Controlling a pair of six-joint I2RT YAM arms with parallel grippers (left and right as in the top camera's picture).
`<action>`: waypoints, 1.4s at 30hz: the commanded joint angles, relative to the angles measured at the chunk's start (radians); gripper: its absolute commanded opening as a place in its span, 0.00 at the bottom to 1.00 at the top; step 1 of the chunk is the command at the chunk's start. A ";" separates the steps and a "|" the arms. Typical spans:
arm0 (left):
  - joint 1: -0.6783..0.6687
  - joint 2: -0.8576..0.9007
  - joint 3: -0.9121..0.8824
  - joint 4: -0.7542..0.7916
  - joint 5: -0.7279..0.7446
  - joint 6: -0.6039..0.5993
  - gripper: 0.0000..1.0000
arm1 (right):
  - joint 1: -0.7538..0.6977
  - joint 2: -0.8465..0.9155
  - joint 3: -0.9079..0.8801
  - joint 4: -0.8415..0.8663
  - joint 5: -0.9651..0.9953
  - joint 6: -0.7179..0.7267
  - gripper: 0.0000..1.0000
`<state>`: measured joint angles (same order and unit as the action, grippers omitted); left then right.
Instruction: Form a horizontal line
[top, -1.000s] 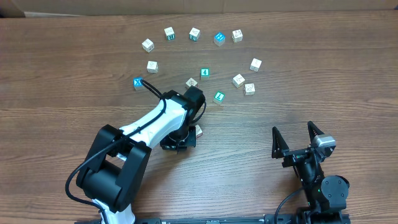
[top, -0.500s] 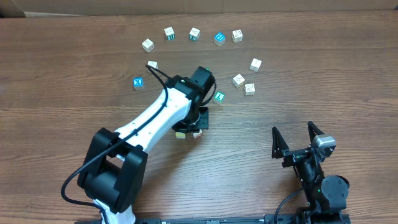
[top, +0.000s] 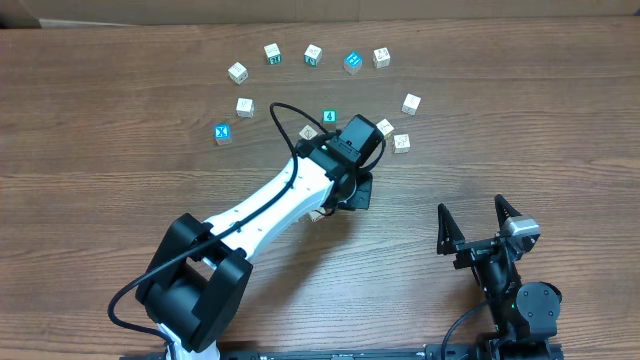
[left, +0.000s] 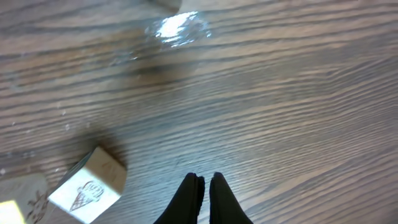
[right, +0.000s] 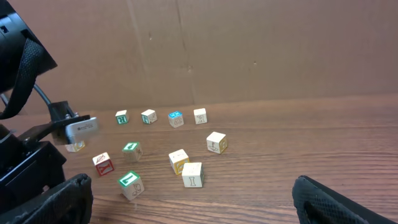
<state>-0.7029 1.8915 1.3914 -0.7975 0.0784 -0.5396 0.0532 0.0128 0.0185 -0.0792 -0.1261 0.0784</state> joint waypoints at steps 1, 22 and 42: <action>-0.005 -0.004 0.011 -0.004 0.005 0.020 0.04 | 0.005 -0.010 -0.010 0.005 0.005 0.002 1.00; -0.064 0.008 -0.021 0.093 -0.169 0.008 0.04 | 0.005 -0.010 -0.010 0.005 0.005 0.002 1.00; -0.071 0.100 -0.027 0.079 -0.263 0.005 0.04 | 0.005 -0.010 -0.010 0.005 0.005 0.002 1.00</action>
<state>-0.7727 1.9831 1.3754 -0.7120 -0.1371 -0.5400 0.0532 0.0128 0.0185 -0.0788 -0.1261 0.0784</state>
